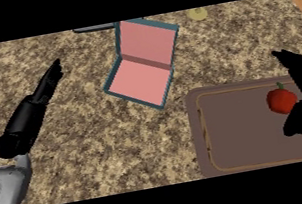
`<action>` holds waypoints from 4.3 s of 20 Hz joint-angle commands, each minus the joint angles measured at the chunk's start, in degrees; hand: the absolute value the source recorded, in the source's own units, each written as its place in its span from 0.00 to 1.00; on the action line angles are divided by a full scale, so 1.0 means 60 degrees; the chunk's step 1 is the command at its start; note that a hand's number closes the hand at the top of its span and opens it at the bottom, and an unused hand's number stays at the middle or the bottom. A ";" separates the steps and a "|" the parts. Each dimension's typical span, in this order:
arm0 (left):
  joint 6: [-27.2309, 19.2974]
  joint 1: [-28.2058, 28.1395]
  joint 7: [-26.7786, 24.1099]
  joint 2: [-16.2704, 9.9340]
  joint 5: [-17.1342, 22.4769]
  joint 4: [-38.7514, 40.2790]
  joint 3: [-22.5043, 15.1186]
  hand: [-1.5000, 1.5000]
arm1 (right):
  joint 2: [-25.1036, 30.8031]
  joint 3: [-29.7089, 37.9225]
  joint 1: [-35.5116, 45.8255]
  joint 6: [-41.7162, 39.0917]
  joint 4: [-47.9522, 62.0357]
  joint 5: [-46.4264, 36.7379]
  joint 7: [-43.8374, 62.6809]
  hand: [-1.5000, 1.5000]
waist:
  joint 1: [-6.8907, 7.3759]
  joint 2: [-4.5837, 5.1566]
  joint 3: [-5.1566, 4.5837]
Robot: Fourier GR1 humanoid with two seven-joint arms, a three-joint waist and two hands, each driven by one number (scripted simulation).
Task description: Pick the bell pepper from the tray and place it in the cardboard box
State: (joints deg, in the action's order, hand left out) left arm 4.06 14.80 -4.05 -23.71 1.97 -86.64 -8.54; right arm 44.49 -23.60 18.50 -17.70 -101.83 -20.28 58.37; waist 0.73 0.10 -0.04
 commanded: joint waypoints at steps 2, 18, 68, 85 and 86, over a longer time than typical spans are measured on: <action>-0.0092 -0.0368 -0.0506 0.0450 -0.0382 0.0199 -0.0087 0.50 | -0.0427 0.0031 0.0289 -0.0723 0.0196 -0.0563 0.1109 0.00 | -0.0102 -0.0017 -0.0001; 0.0588 -0.0182 -0.0118 0.0701 -0.0698 0.0004 0.0603 0.50 | -0.1808 0.0782 0.0628 -0.0917 0.3241 -0.2835 -0.0826 0.00 | -0.0082 -0.0007 0.0006; 0.1978 0.0603 0.0128 0.1999 -0.1669 -0.0191 0.0684 0.50 | -0.7398 -0.3839 0.4583 0.2127 0.4610 -0.5449 -0.6062 1.00 | 0.1682 0.0176 0.0002; 0.1442 0.0598 -0.0110 0.2078 -0.1935 0.0572 0.1114 0.50 | -0.7415 -0.3150 0.8820 0.6505 0.6439 -0.3189 -0.1038 1.00 | 0.0615 0.0090 -0.0020; 0.1727 0.0576 0.0104 0.1856 -0.1802 0.0231 0.1134 0.50 | -0.7415 -0.3332 0.9182 0.6681 0.6770 -0.3091 -0.0524 1.00 | 0.0787 0.0071 -0.0023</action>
State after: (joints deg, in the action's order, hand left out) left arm 13.97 18.69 -3.77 -11.86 -8.88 -84.55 -2.07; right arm 0.04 -43.70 67.97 17.60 -66.71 -41.15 49.73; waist 5.72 0.56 -0.16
